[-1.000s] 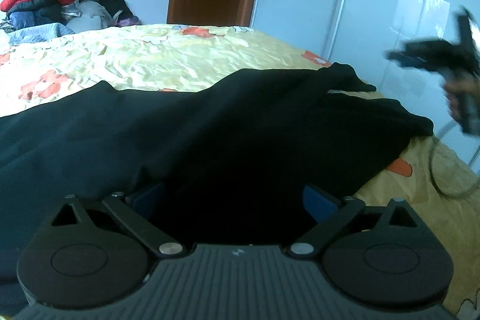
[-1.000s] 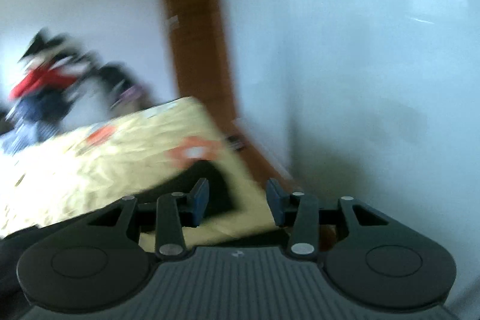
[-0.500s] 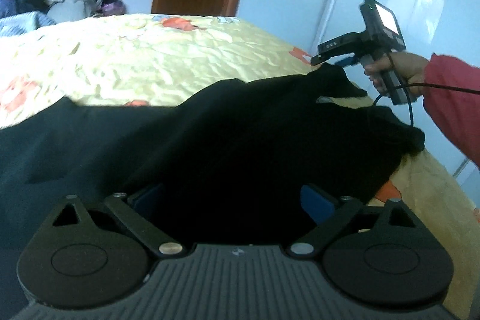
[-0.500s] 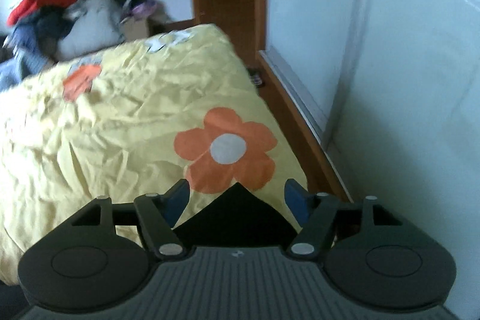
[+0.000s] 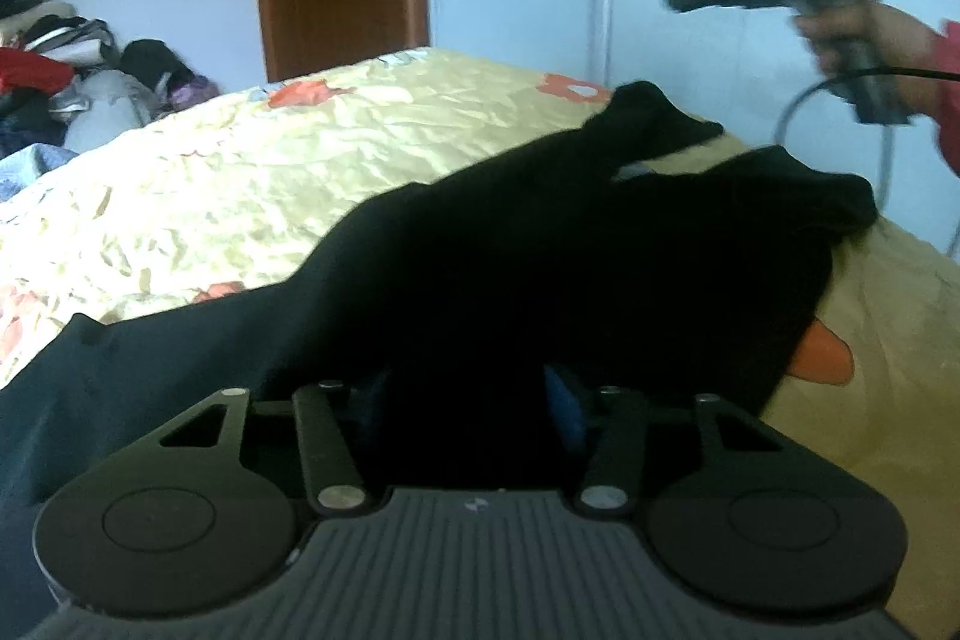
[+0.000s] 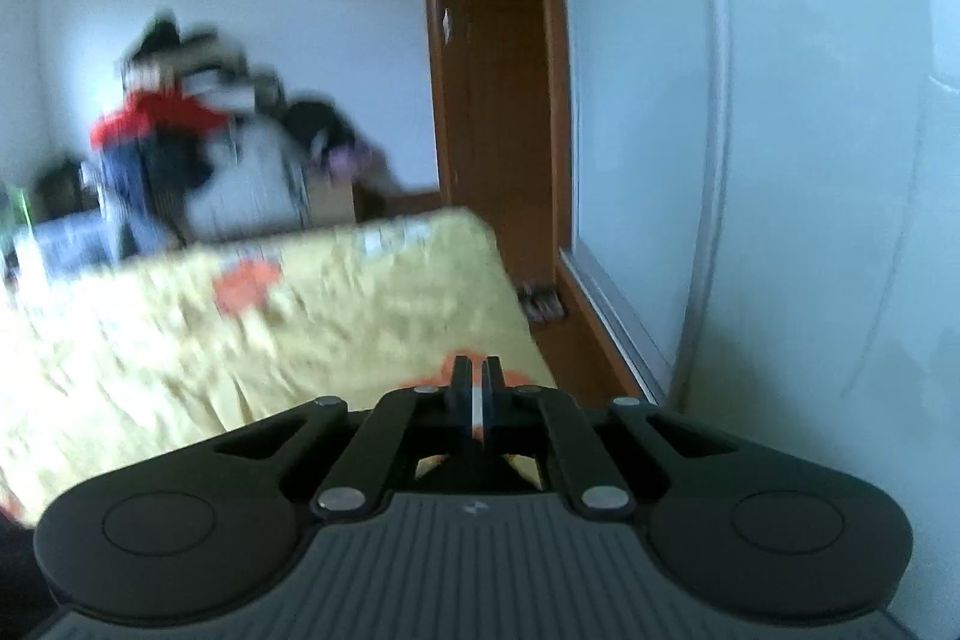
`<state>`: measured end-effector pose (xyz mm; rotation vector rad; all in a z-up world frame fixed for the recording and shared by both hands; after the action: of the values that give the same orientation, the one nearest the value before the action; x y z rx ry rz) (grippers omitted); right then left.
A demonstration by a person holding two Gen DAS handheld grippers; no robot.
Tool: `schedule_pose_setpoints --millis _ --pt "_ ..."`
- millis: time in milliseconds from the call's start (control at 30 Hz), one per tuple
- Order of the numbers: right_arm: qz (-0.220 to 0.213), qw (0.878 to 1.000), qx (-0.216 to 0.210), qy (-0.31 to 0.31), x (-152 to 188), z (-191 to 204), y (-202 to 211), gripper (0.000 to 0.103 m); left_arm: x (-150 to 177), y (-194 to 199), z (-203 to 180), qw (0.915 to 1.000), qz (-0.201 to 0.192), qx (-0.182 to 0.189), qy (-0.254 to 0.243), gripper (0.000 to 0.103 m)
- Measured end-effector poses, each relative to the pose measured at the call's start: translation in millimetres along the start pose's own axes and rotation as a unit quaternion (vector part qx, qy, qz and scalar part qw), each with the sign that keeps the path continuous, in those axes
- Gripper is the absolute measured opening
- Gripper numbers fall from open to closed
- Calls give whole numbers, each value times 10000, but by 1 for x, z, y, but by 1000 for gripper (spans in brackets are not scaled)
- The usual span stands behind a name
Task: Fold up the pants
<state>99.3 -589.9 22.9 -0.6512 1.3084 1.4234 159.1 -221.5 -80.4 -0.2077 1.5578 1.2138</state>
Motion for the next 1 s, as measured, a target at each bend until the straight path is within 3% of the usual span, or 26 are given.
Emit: schedule_pose_setpoints --millis 67,133,200,300,333,367,433,567,667,700,733,767,967,1000 --pt "-112 9995 -169 -246 -3 -7 17 3 -2 -3 1 10000 -15 -37 26 41" --pt "117 9976 -321 -608 1 -12 18 4 -2 -5 3 10000 0 -44 68 30" --pt "461 9923 -541 -1010 9 -11 10 4 -2 -5 5 9998 9 -27 190 24" --pt "752 9892 -477 -1162 19 -1 -13 13 -1 -2 4 9998 5 -78 197 23" --pt "924 9874 -426 -1208 24 1 -24 28 -1 -2 3 9998 -11 -101 159 22" --pt "1065 9863 -314 -1219 27 4 -35 54 0 -1 2 9999 -34 -126 107 22" --pt "1257 9870 -11 -1004 34 13 -60 82 1 -2 1 9998 -78 -157 36 22" --pt "1631 9823 911 104 41 27 -100 80 3 -2 -1 9998 -152 -122 16 26" --pt "2121 9700 1058 533 59 29 -123 78 4 -2 -1 9998 -167 -61 41 27" --pt "2194 9680 1040 627 64 30 -127 73 4 -2 -1 9998 -166 -32 66 27" --pt "2169 9679 1073 680 67 30 -127 34 4 -1 0 9998 -164 0 101 27" --pt "2057 9700 1133 635 67 27 -123 9 4 -1 1 9997 -164 49 159 28" --pt "1165 9884 977 64 59 3 -51 5 4 -2 7 9988 -153 219 411 28" --pt "1033 9903 928 -100 56 -4 -35 5 3 -2 8 9988 -159 198 413 18"
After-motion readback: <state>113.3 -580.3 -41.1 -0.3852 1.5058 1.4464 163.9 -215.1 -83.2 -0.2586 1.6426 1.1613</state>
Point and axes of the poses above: each gripper's, at about its wrist camera, not at the fingertips, and y roughly against the way its jaws point, z to its left, x to its underside, the point moved 8 cm from there along -y, roughly the way its jaws point, and after that the axes turned 7 degrees about -x, right-handed, at the moved point
